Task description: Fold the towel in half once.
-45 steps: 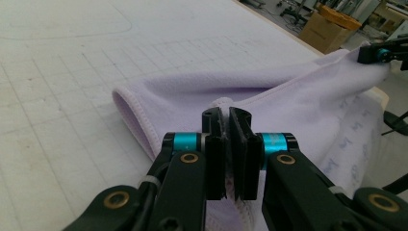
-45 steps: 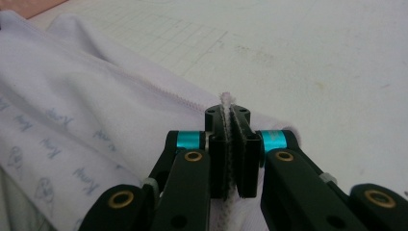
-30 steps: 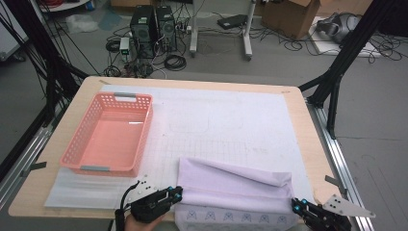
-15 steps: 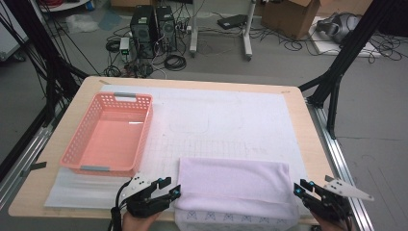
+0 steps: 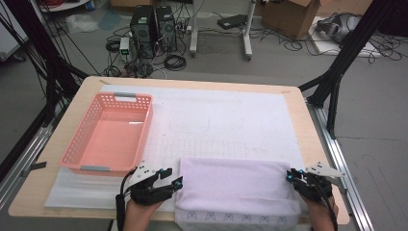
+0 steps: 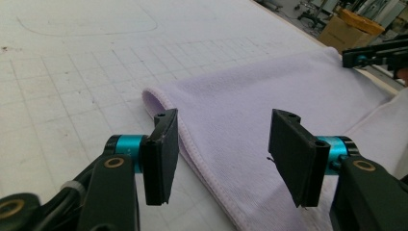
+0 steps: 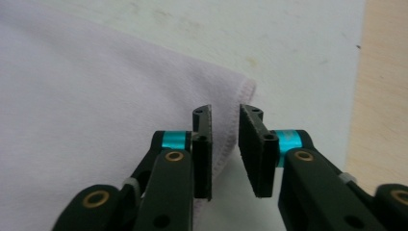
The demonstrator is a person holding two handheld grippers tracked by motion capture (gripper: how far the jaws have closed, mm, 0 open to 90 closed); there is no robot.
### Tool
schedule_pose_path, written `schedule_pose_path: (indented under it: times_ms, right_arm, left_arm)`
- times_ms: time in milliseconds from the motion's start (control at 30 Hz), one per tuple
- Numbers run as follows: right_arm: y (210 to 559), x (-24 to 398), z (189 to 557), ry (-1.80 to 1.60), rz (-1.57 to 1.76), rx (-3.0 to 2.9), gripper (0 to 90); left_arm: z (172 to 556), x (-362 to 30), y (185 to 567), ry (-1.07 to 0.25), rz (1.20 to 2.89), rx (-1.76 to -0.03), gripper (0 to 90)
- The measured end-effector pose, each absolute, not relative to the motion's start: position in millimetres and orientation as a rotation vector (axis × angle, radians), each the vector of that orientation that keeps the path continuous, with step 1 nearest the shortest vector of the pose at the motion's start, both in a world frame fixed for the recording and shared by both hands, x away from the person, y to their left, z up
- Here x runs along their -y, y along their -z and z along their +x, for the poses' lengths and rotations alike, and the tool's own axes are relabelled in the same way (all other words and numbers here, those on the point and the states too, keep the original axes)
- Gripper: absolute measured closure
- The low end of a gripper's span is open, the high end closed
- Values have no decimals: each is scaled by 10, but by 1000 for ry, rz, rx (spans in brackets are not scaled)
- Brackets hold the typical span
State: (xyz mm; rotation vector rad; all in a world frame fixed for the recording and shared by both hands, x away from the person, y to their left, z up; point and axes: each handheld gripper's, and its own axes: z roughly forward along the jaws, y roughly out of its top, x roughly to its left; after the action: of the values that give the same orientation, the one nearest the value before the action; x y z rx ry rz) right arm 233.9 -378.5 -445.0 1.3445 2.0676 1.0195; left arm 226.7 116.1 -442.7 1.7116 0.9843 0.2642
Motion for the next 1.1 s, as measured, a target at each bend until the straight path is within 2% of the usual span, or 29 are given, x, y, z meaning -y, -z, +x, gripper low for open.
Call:
schedule_pose_path:
  times_ms: [133,400,533,700,767,933,1033,1100]
  right_arm:
    - [4397,3848,2344,-1089,1362,-2071,632]
    - [4442,3790,2433,-1081,1354,-2135,531]
    - [4464,3716,2474,-988,1334,-2179,493]
    - [4462,3710,2477,-976,1389,-2163,477]
    - [4461,3712,2475,-978,1404,-2161,500]
    - [4455,3739,2477,-1014,1447,-2155,650]
    - [4453,3743,2478,-1038,1447,-2172,786]
    - [4450,3718,2477,-1035,1428,-2189,823]
  left_arm:
    - [2427,-1132,4453,-258,1729,-1009,422]
    - [2743,-1066,4530,-217,1807,-1090,416]
    - [2816,-1035,4542,-179,1837,-1115,419]
    - [2804,-942,4538,-212,1879,-1085,438]
    - [2788,-891,4536,-222,1916,-1048,538]
    - [2805,-893,4535,-255,1924,-1083,743]
    - [2807,-886,4539,-236,1924,-1071,827]
    - [2810,-887,4537,-229,1923,-1073,840]
